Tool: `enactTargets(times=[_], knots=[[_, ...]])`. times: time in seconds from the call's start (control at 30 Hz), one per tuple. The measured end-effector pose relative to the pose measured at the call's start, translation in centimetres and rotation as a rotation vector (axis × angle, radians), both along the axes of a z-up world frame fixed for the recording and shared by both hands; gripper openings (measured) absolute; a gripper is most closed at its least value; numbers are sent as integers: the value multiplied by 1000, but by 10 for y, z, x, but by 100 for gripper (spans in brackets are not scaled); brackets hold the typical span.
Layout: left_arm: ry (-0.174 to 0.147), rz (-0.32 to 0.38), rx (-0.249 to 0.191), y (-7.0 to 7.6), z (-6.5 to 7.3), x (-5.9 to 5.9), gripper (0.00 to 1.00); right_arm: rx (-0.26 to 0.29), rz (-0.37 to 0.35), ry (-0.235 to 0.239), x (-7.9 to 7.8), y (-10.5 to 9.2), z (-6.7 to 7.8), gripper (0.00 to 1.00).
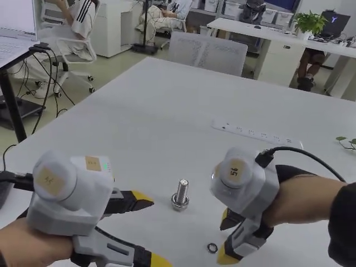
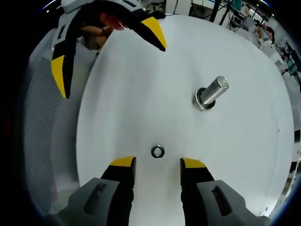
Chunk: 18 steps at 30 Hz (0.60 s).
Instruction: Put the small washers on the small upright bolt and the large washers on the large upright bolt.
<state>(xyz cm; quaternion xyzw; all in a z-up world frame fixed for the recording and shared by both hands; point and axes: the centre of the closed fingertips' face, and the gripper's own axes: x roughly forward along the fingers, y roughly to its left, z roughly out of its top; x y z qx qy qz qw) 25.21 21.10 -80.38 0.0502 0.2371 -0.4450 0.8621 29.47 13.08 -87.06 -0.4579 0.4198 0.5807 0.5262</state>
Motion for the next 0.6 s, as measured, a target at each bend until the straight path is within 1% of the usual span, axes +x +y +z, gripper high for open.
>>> enactTargets(times=[0.2, 0.3, 0.43, 0.6], knots=[[-1, 0, -2, 0, 1, 0, 75, -11, 7, 11, -2, 4, -6, 39], [-2, -1, -4, 0, 1, 0, 75, -23, 15, 4, -1, 3, -7, 39], [-4, 2, -8, 1, 2, 0, 75, -29, 16, 6, -1, 3, -9, 39], [-4, 1, -7, 1, 2, 0, 75, -34, 22, -4, 1, 3, -9, 37]])
